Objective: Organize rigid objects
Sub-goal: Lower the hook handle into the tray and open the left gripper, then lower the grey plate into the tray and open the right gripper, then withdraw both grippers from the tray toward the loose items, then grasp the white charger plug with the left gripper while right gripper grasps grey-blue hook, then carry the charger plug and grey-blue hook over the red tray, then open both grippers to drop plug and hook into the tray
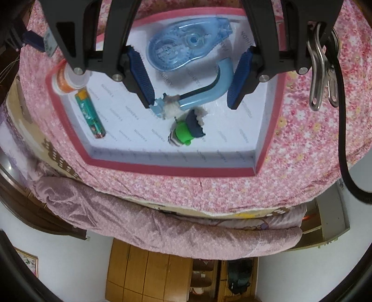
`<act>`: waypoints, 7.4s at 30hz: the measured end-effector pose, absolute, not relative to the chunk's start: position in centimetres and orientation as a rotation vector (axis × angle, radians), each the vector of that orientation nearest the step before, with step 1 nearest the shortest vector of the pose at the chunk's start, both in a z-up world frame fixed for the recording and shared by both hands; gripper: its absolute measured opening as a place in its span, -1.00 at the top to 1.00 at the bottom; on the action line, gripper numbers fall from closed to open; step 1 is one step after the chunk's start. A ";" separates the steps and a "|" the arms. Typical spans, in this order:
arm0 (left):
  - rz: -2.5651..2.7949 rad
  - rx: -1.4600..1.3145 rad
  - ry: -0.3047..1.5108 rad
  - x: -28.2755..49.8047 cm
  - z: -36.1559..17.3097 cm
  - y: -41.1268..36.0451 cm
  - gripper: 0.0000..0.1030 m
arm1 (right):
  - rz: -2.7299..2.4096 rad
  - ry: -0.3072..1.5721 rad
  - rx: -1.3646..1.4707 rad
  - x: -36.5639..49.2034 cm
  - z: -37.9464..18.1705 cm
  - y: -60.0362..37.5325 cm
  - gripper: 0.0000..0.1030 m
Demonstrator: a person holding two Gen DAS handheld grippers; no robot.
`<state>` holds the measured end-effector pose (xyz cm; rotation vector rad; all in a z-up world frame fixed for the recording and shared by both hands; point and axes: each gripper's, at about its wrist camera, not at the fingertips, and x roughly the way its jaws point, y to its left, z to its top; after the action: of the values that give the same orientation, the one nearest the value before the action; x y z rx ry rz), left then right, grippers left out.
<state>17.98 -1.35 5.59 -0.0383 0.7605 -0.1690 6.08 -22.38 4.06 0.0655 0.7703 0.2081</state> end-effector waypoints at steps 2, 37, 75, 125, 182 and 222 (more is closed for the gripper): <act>-0.160 -0.028 0.764 18.2 5.2 -1.4 -0.35 | 0.207 0.770 0.063 6.2 4.2 -22.4 -0.39; -0.134 0.034 0.727 17.5 4.5 -2.0 -0.56 | 0.202 0.771 0.022 17.2 6.2 -21.1 -0.39; -0.142 0.033 0.689 14.3 7.2 -1.3 -0.56 | 0.210 0.722 -0.008 13.8 7.7 -20.9 -0.51; -0.271 0.154 0.838 2.9 1.6 -3.5 -0.54 | 0.170 0.777 0.070 0.2 0.5 -25.3 -0.19; -0.247 -0.027 0.796 11.1 7.7 0.2 0.48 | 0.290 0.651 0.197 4.2 4.3 -27.8 0.69; -0.121 0.044 0.777 20.8 5.9 0.9 0.08 | 0.282 0.676 0.082 15.0 5.9 -25.3 0.57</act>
<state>20.83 0.95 5.93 0.0440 0.7771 -0.1213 15.04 -25.30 5.89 0.0817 0.6761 0.2819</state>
